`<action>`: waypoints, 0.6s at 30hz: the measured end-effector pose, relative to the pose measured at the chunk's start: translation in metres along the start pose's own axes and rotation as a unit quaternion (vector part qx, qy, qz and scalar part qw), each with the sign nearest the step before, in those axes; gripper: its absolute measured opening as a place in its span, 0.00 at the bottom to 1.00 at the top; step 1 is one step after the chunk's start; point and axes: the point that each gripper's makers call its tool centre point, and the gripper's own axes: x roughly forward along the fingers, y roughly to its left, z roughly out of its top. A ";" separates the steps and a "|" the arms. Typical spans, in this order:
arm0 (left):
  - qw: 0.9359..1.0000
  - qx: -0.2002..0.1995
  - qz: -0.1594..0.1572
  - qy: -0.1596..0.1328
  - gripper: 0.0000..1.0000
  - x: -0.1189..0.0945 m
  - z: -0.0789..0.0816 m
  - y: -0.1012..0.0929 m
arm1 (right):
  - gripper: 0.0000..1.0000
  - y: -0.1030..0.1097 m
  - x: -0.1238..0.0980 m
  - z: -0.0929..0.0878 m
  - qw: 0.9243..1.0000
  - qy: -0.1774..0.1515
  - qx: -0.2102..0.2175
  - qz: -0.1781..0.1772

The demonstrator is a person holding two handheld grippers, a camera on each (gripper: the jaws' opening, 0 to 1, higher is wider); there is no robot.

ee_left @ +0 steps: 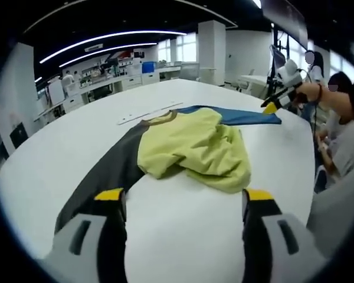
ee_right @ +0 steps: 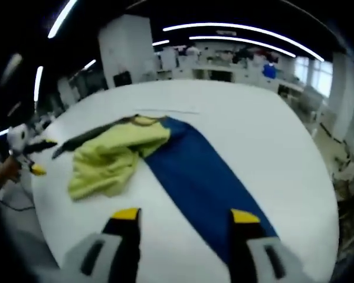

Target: Fold the garment on the visible template until the final outline fits inside the template.

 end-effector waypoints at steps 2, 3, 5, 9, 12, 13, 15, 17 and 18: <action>1.000 0.002 -0.004 0.000 0.73 0.005 0.002 -0.004 | 0.59 0.009 0.004 0.001 1.000 -0.001 -0.007 0.012; 1.000 0.005 -0.007 0.001 0.72 0.008 0.002 -0.004 | 0.60 0.016 0.008 0.003 1.000 -0.003 -0.014 0.019; 1.000 0.010 -0.010 0.002 0.70 0.013 0.004 -0.007 | 0.60 0.024 0.014 0.004 0.999 -0.002 -0.022 0.030; 1.000 0.013 -0.023 0.002 0.66 0.023 0.005 -0.009 | 0.60 0.040 0.022 0.004 0.998 -0.002 -0.036 0.050; 0.999 0.020 -0.032 0.007 0.62 0.030 0.005 -0.014 | 0.60 0.058 0.027 0.007 0.997 -0.004 -0.045 0.068; 0.999 0.023 -0.037 0.009 0.61 0.034 0.005 -0.015 | 0.60 0.061 0.029 0.007 0.996 -0.005 -0.048 0.071; 0.999 0.027 -0.044 0.011 0.59 0.038 0.005 -0.018 | 0.59 0.065 0.033 0.008 0.995 -0.006 -0.053 0.080; 0.998 0.028 -0.056 0.016 0.55 0.044 0.004 -0.023 | 0.58 0.073 0.038 0.009 0.994 -0.007 -0.061 0.091; 0.998 0.029 -0.060 0.019 0.54 0.046 0.003 -0.023 | 0.55 0.079 0.039 0.010 0.993 -0.007 -0.067 0.095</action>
